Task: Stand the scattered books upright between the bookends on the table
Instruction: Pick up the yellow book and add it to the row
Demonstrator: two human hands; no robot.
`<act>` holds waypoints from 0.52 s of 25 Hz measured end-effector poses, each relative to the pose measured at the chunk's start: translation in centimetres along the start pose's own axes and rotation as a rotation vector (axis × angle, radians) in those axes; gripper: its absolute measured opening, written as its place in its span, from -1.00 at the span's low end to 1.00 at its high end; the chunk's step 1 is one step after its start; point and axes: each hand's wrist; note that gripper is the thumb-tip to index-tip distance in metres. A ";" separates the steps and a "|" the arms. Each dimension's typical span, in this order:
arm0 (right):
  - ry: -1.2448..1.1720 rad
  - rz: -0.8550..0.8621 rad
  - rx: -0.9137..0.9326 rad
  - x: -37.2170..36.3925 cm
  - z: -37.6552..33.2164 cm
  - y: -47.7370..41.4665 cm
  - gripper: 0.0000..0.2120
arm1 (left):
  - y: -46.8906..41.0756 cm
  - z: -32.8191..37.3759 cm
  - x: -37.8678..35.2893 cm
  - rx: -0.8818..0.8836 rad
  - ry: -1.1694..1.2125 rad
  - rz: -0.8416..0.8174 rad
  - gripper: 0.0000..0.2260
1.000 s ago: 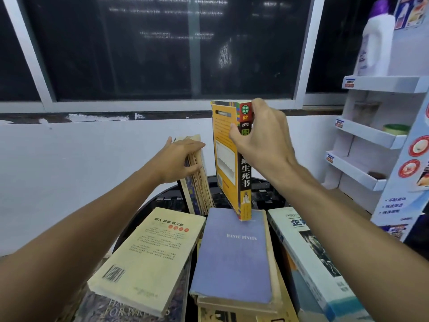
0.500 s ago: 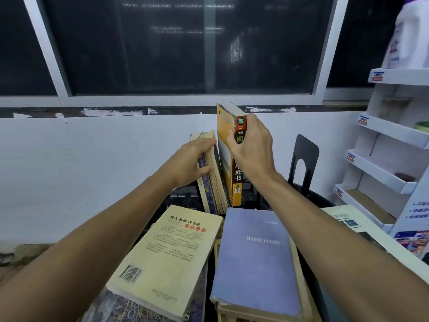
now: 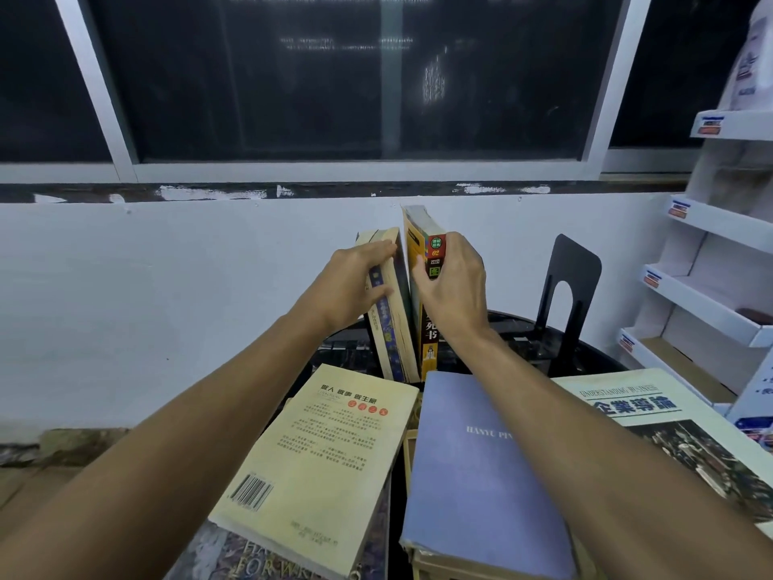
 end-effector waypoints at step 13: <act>-0.279 -0.313 -0.247 1.7 1.7 0.0 -0.49 | 0.1 -0.1 -0.6 0.069 0.047 0.038 -0.55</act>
Point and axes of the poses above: each hand's wrist, its own y-axis away from the middle knuckle, its own x-axis out of the back of the hand, z = x × y, and after that the axes turned 10 degrees about z, right-handed
